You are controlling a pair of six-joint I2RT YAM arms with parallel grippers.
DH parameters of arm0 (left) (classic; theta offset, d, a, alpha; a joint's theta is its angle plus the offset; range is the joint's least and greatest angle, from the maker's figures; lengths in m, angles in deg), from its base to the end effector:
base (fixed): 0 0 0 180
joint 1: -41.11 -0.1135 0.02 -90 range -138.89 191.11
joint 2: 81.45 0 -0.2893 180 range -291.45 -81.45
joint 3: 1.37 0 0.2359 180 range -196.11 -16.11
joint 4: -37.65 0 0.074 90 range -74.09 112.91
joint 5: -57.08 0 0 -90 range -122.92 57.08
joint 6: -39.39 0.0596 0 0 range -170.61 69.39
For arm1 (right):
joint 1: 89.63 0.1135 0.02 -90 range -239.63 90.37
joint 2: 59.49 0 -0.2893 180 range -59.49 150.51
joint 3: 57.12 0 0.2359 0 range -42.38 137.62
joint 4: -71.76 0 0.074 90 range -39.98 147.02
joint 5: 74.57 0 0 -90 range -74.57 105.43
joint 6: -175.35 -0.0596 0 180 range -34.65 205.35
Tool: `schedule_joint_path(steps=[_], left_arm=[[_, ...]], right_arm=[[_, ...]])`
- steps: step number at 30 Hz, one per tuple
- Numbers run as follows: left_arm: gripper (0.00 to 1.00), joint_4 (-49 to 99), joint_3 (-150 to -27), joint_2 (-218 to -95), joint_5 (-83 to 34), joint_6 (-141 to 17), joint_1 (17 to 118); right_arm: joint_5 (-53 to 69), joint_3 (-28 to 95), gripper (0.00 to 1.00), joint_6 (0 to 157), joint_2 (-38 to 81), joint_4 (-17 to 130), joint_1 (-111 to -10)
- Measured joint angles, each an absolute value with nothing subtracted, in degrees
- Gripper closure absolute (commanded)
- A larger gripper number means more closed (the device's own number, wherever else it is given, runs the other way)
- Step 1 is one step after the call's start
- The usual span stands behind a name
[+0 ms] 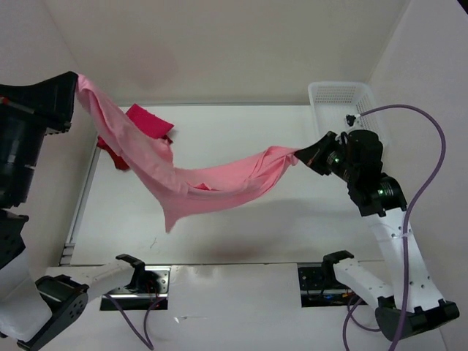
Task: Fold and stack the t-shirts
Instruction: Flatten out the tshirt
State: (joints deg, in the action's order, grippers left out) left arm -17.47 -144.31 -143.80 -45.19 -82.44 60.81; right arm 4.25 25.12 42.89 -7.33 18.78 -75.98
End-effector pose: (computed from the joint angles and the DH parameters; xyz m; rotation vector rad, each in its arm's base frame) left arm 0.0454 -0.0028 0.6594 -0.3151 1.1191 -0.6782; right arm 0.1612 0.0510 0.4087 0.3817 2.0220 0.8178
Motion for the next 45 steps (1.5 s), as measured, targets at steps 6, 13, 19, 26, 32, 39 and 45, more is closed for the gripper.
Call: schedule_joint_path(steps=[6,13,19,26,32,39,45], left_arm=[[0.95,-11.8,-127.9,-148.3,-45.3,-81.8,60.9],[0.95,0.2,-106.2,-176.4,-32.6,-80.8,54.0],[0.88,-3.3,-114.6,-202.6,-29.9,-79.3,48.7],[0.10,0.2,-114.9,-194.1,-29.0,-78.4,47.6],[0.46,4.3,-84.7,-163.8,-26.0,-81.6,47.8],[0.70,1.8,-63.0,-152.0,-21.4,-87.4,48.6],[0.20,4.3,-59.3,-160.4,-19.7,-90.1,50.2]], right_arm=[[-0.1,16.3,1.00,44.9,0.5,22.7,-82.1],[-0.4,2.8,1.00,45.7,3.6,23.1,-84.8],[-0.4,1.2,1.00,45.1,5.3,25.1,-84.8],[2.0,1.2,0.64,44.1,6.9,26.3,-84.8],[6.6,5.0,0.85,45.4,2.9,24.4,-83.7],[7.4,9.0,0.91,46.9,10.7,27.1,-76.5],[6.2,7.9,0.59,46.5,19.1,29.1,-75.5]])
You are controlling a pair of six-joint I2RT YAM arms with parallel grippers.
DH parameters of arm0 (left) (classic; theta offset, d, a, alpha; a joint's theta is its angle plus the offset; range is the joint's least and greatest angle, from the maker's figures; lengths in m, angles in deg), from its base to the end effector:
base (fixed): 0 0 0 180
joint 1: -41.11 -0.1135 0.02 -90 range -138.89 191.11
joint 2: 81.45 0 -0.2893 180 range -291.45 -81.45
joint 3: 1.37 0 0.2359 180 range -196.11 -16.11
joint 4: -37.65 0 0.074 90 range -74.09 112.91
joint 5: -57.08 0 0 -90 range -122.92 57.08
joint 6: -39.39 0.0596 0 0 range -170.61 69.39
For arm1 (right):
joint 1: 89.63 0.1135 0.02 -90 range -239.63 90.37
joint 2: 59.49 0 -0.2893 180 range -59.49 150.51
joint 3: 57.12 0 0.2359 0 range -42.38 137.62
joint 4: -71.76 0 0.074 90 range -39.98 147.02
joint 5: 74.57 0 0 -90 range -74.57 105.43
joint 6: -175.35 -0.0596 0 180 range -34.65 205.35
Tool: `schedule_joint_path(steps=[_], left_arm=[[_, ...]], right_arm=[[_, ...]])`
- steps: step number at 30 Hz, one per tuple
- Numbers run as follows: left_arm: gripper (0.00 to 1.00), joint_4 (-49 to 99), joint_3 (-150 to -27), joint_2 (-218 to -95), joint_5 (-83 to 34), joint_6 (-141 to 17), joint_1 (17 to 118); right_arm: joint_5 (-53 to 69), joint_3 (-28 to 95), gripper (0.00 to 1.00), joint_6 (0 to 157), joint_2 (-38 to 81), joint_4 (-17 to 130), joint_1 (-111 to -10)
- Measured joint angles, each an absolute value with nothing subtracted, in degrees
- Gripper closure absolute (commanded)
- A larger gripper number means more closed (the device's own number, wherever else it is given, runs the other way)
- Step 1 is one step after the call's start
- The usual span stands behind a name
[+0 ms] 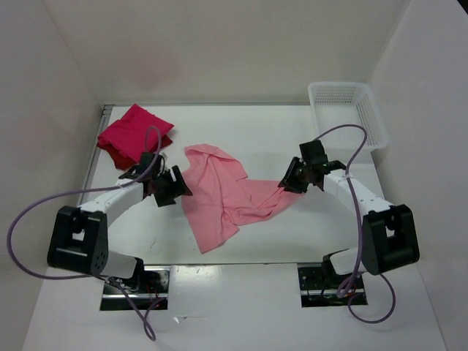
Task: Fold and stack the t-shirts
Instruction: Flatten out the tshirt
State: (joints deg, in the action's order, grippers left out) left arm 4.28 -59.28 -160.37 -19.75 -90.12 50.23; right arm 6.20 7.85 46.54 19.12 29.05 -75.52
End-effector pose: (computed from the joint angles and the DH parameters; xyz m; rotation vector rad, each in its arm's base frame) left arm 0.2561 -0.0549 0.2055 -0.5883 2.5338 -0.6173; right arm 0.2554 0.0740 0.2309 0.5004 2.5860 0.5451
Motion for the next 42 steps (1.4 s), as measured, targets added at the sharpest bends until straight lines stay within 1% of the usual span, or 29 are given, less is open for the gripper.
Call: schedule_joint_path(steps=[3,4,8,9,10,12,15,16,17,18,19,20,21,22,24,25,26,27,28,29,30,31,32,33,34,37,38,42], left_arm=[[0.32,6.9,-59.3,-165.2,-19.4,-91.4,52.0],[0.43,7.5,-59.6,-166.5,-19.4,-91.6,52.7],[0.77,9.7,-63.0,-172.9,-19.6,-91.6,54.0],[0.89,10.2,-64.5,-174.9,-19.9,-91.4,54.0],[0.94,10.5,-66.1,-176.6,-20.6,-91.2,54.0],[1.00,9.8,-70.3,-179.5,-22.7,-90.9,53.8],[1.00,9.2,-77.8,-182.2,-24.0,-89.5,51.6],[0.93,8.7,-80.7,-182.9,-24.1,-89.1,50.2],[0.62,8.8,-83.5,-183.6,-24.1,-88.2,48.5],[0.44,8.7,-85.7,-184.1,-24.2,-87.1,47.2],[0.27,8.3,-88.0,-184.4,-24.2,-86.3,45.8],[0.15,8.1,-89.3,-184.5,-24.3,-85.3,44.7],[0.07,8.4,-89.6,-184.1,-24.4,-84.9,43.9],[0.07,8.2,-89.0,-183.1,-24.9,-84.6,43.5],[0.17,8.4,-84.7,-179.4,-25.9,-84.5,43.6],[0.24,7.8,-81.4,-176.5,-26.7,-84.2,43.8],[0.47,6.7,-78.5,-173.6,-27.4,-84.1,43.8],[0.58,5.6,-75.9,-170.7,-28.0,-84.3,43.8],[0.68,4.9,-73.8,-168.0,-28.6,-84.3,43.5],[0.74,4.6,-71.8,-165.6,-29.0,-84.3,42.8],[0.77,4.2,-70.1,-163.3,-29.5,-84.3,41.5],[0.77,3.9,-68.7,-161.4,-30.2,-84.2,39.6],[0.75,3.7,-68.0,-160.6,-31.2,-84.2,37.8],[0.69,3.7,-67.6,-160.4,-32.1,-84.3,36.0],[0.56,3.9,-67.4,-160.9,-32.7,-84.5,34.5],[0.55,4.9,-66.7,-164.4,-32.8,-86.4,31.0],[0.51,5.4,-66.0,-165.5,-32.7,-87.0,30.5],[0.51,5.4,-62.8,-167.0,-32.3,-88.8,30.1]], right_arm=[[6.1,7.8,0.55,46.0,21.7,30.8,-75.5],[6.1,7.8,0.55,45.9,22.4,31.3,-75.5],[7.1,7.7,0.54,45.1,24.1,32.7,-75.5],[7.3,7.7,0.54,44.9,24.2,33.1,-75.5],[7.7,7.7,0.54,44.5,24.3,33.5,-75.5],[8.0,7.7,0.54,43.9,24.3,33.9,-75.5],[8.5,7.7,0.54,42.8,24.3,34.1,-75.5],[8.6,7.7,0.54,42.5,24.1,34.2,-75.5],[8.6,7.6,0.54,42.4,23.9,34.3,-75.5],[8.7,7.3,0.54,42.2,23.4,34.4,-75.5],[8.8,7.0,0.54,42.1,22.8,34.4,-75.5],[8.8,6.7,0.54,41.9,22.1,34.3,-75.5],[8.8,6.5,0.54,41.7,21.2,34.1,-75.5],[8.8,6.4,0.54,41.7,20.3,34.1,-75.5],[8.8,6.3,0.54,41.5,18.4,34.0,-75.5],[8.8,6.3,0.54,41.4,17.4,33.9,-75.5],[8.7,6.2,0.54,41.3,16.4,34.0,-75.5],[8.5,5.9,0.56,41.1,15.2,34.0,-75.5],[8.1,5.6,0.62,40.9,14.2,33.9,-75.5],[7.9,5.3,0.65,40.7,13.2,33.9,-75.5],[7.6,5.1,0.68,40.4,12.3,33.9,-75.5],[7.3,4.9,0.74,40.2,11.7,34.0,-75.5],[7.1,4.7,0.77,40.1,11.0,33.9,-75.3],[6.9,4.5,0.79,40.0,10.4,33.9,-75.3],[6.8,4.4,0.79,40.0,10.0,33.8,-75.3],[6.2,4.0,0.79,40.0,8.9,33.8,-75.3],[6.0,3.9,0.79,40.0,8.6,33.8,-75.3],[5.5,3.3,0.78,40.0,7.2,33.6,-75.3]])
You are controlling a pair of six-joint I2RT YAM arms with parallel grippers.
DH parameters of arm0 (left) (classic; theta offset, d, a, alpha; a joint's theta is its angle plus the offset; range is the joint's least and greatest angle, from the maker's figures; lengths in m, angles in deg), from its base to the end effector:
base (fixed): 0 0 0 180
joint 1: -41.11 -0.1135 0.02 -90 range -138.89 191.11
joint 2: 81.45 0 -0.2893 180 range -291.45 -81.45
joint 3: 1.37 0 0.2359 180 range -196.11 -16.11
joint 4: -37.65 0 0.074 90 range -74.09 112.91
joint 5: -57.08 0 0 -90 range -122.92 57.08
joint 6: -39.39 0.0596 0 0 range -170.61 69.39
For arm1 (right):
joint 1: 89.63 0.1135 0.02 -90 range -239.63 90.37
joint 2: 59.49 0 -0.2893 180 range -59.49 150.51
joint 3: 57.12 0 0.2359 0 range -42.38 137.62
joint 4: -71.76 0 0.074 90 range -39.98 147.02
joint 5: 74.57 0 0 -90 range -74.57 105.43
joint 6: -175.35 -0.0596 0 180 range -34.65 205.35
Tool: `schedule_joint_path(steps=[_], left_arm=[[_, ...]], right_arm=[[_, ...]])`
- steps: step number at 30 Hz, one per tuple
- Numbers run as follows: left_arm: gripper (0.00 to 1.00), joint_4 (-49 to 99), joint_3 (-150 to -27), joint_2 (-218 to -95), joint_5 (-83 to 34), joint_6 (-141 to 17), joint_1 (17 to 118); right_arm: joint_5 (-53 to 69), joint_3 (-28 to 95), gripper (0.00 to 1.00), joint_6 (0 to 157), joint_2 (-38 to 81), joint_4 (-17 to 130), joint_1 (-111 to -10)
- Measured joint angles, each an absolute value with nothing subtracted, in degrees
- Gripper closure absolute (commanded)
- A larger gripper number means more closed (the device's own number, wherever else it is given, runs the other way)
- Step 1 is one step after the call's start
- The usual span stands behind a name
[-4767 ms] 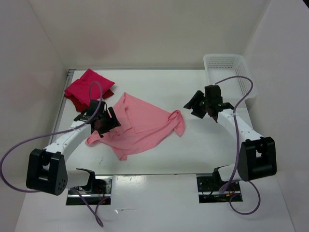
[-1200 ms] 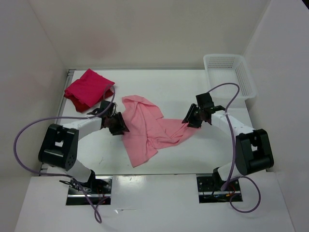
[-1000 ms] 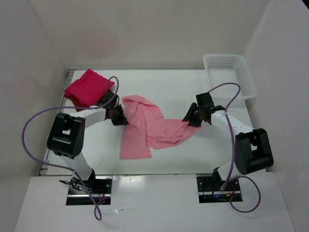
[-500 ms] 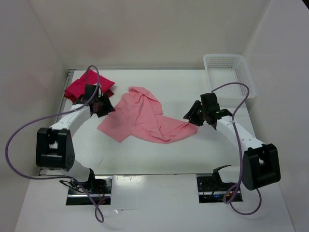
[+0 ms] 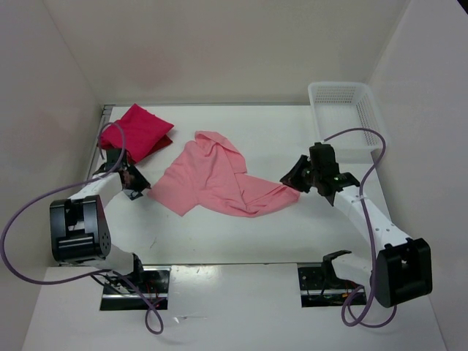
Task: Fold and stack the t-shirts
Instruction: Flatten out the tshirt
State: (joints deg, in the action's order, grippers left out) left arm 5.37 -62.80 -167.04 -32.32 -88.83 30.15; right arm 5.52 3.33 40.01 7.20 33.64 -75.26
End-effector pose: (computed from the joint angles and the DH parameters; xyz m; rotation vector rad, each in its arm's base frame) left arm 0.2817 0.0539 0.1941 -1.0649 2.3367 -0.1955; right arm 0.2250 0.0682 0.2608 0.5664 2.3782 0.6954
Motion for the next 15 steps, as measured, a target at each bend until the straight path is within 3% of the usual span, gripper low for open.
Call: schedule_joint_path(steps=[7,15], left_arm=[[0.50,6.9,-62.3,-168.2,-32.2,-90.3,30.1],[0.62,9.6,-62.2,-171.3,-30.7,-91.5,30.1]], right_arm=[[5.0,2.9,0.77,40.2,6.0,33.4,-75.3],[4.7,2.9,0.77,40.2,5.2,33.4,-75.2]])
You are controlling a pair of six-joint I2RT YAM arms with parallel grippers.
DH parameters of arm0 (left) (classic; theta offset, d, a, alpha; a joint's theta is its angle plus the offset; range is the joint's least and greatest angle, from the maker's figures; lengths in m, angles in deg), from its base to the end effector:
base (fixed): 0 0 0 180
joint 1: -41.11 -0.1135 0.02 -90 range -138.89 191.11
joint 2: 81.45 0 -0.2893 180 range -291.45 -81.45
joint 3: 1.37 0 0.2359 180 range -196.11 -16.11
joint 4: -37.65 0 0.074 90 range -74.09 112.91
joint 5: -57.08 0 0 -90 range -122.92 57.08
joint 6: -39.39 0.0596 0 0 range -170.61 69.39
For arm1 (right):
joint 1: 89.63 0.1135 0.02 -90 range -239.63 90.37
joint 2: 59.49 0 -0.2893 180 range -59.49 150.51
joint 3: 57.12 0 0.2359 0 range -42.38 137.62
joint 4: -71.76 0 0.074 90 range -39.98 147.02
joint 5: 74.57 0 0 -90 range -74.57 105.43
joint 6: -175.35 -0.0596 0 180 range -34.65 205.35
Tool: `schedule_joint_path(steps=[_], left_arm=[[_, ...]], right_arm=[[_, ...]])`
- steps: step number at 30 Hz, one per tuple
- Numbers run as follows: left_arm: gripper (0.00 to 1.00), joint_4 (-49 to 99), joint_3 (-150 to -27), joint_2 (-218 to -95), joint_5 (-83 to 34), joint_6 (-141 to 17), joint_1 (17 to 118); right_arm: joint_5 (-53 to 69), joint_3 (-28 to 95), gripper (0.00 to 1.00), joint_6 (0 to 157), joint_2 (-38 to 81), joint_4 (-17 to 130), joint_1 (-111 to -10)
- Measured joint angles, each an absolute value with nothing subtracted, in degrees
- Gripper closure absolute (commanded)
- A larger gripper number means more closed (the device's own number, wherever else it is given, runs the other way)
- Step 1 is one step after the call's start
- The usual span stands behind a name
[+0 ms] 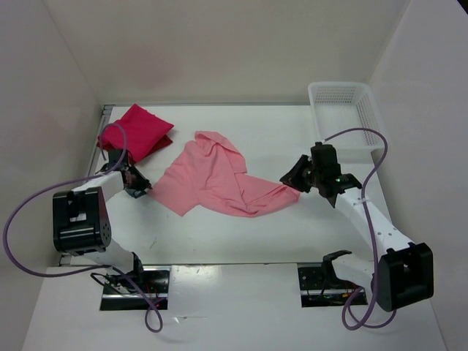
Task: Fold and stack the t-shirts
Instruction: Flatten out the tshirt
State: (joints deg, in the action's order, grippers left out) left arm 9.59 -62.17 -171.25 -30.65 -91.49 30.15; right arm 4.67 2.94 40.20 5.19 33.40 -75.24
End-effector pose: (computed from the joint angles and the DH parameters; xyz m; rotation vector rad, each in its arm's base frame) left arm 0.2929 0.0543 0.1763 -1.1164 2.3318 -0.2468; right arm 0.2185 0.0675 0.2656 0.5464 2.3605 0.7208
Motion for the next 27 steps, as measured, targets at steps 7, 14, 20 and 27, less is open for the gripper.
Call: schedule_joint_path(steps=[7,14,20,27], left_arm=[[1.00,11.0,-62.1,-172.2,-29.6,-91.5,30.7],[1.00,8.7,-61.9,-169.8,-28.2,-91.2,31.1],[1.00,2.3,-64.4,-155.1,-25.0,-88.3,31.6],[1.00,-1.5,-64.7,-143.9,-21.4,-86.5,36.7]], right_arm=[[4.9,2.9,0.70,40.2,4.8,33.4,-75.2],[8.8,2.9,0.53,40.1,5.0,33.3,-75.3],[14.0,3.0,0.50,40.3,11.2,32.7,-76.6],[20.0,3.6,0.45,40.9,17.8,30.3,-77.3]])
